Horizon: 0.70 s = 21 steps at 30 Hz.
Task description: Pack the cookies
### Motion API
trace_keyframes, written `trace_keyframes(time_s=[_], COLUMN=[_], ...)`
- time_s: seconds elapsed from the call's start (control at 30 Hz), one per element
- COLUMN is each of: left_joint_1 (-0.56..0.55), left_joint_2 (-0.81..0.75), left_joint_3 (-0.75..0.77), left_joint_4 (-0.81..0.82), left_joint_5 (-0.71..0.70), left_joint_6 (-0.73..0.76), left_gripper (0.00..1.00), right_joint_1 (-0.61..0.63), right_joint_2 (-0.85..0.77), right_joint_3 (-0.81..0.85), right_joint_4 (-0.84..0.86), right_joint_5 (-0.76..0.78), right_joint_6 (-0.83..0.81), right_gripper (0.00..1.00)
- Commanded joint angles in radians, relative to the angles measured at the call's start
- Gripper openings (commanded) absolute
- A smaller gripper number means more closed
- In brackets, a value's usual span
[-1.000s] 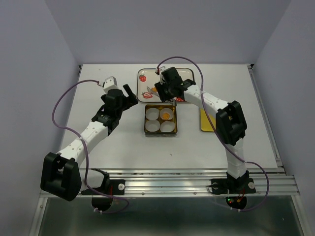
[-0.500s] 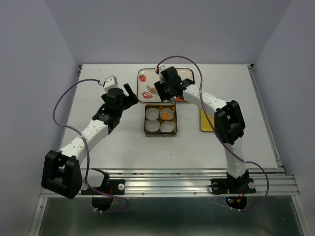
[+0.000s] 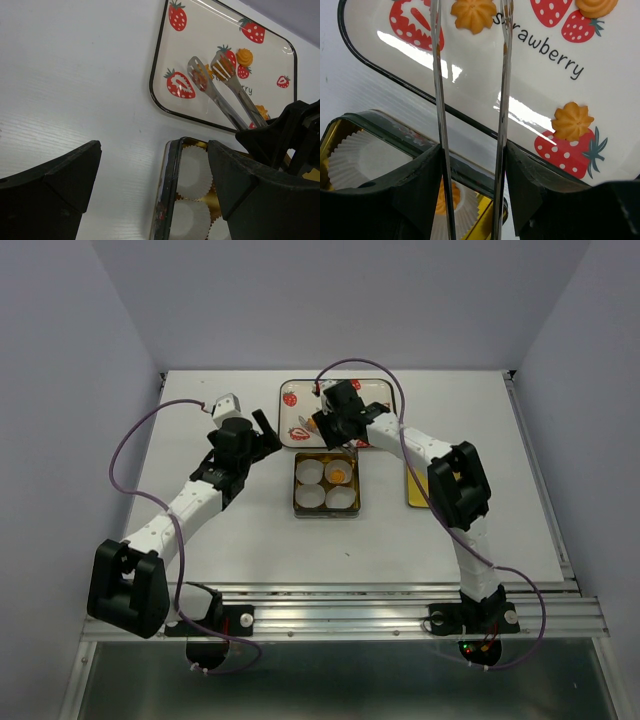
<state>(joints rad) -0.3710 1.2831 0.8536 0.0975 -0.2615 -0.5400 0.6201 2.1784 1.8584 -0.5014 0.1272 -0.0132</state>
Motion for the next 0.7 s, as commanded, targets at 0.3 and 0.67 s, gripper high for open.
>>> trace_keyframes(time_s=[0.3, 0.67], left_joint_1=[0.001, 0.001], left_joint_2=[0.012, 0.016], left_joint_3=[0.064, 0.078], left_joint_4=[0.022, 0.025], left_joint_5=[0.001, 0.008], left_joint_6=[0.006, 0.005], left_gripper=[0.99, 0.99], right_joint_1=[-0.006, -0.006], right_joint_2=[-0.008, -0.037], right_joint_3=[0.064, 0.078], right_joint_4=[0.012, 0.014], right_joint_5=[0.003, 0.003], right_joint_6=[-0.022, -0.014], right_gripper=[0.49, 0.43])
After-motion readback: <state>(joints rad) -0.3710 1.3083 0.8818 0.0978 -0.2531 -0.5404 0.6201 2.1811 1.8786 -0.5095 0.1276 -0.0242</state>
